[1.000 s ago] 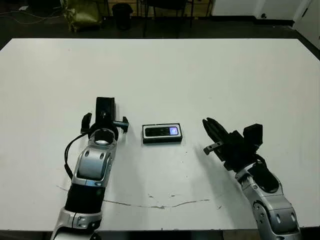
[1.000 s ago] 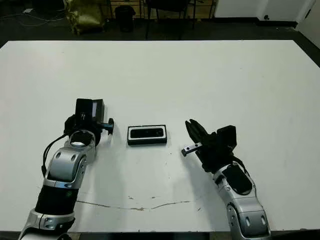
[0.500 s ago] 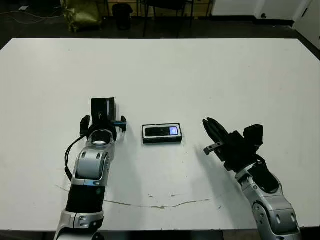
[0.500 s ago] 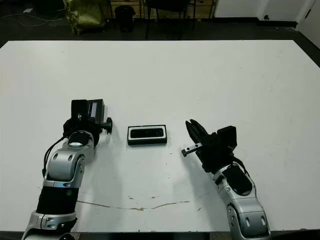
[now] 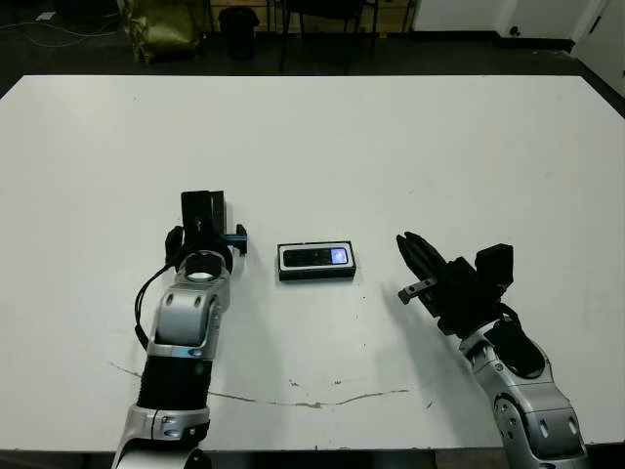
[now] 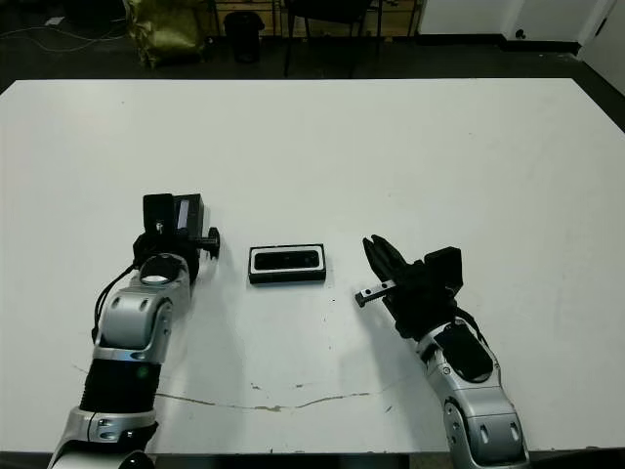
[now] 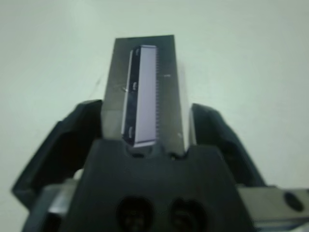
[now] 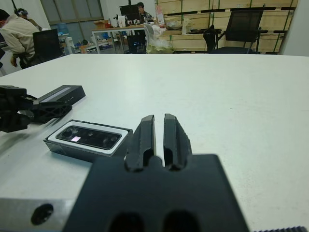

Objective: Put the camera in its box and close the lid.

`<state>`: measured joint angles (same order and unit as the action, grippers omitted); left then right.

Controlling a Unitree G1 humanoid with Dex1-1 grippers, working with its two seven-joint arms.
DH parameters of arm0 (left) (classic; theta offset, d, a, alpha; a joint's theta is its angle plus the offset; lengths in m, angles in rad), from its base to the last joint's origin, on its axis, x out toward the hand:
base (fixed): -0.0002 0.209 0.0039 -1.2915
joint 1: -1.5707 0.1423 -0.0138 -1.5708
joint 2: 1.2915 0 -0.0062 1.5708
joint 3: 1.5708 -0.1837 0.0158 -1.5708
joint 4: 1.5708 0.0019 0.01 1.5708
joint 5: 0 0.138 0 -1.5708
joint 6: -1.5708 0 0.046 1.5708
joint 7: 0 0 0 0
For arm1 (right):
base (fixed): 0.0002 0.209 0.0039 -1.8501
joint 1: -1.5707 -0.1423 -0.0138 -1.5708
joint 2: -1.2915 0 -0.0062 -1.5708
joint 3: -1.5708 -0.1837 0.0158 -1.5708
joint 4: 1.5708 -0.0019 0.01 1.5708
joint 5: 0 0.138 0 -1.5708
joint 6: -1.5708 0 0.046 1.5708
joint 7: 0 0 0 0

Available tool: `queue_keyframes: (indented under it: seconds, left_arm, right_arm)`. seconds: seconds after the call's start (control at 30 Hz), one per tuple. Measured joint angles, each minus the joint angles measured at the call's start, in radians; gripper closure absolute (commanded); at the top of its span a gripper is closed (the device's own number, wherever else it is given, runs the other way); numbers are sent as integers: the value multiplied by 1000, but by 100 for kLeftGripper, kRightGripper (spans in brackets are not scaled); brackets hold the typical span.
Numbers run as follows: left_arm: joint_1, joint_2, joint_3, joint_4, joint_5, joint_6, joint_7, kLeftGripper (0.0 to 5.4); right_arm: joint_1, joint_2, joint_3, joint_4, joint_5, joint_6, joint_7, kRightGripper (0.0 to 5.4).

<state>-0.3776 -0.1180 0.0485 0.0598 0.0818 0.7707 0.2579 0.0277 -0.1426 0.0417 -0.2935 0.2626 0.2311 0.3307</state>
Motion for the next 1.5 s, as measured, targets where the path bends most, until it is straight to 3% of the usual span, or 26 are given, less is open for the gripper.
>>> queue_keyframes:
  seconds: [0.13, 0.7, 0.9, 1.07, 1.27, 1.5]
  left_arm:
    - [18, 2, -8, 10, 10, -49, 4, 269]
    - [27, 1, 35, -5, -40, -71, -32, 270]
    - [47, 29, 43, -122, -96, -38, -132, 270]
    - [38, 134, 53, -278, -173, -18, -281, 270]
    - [-48, 341, 29, -403, -236, 47, -477, 270]
    - [-142, 596, -54, -362, -283, -70, -822, 270]
  right_arm:
    - [3, 0, 1, -5, -3, 2, -7, 540]
    - [8, 0, 0, -6, 0, 7, -11, 540]
    - [11, 1, 2, 11, -4, -8, -12, 540]
    - [12, 2, 2, 18, -4, -19, -14, 540]
    - [11, 4, 2, 38, -6, -37, -9, 540]
    - [7, 6, -17, 38, 3, -22, -28, 540]
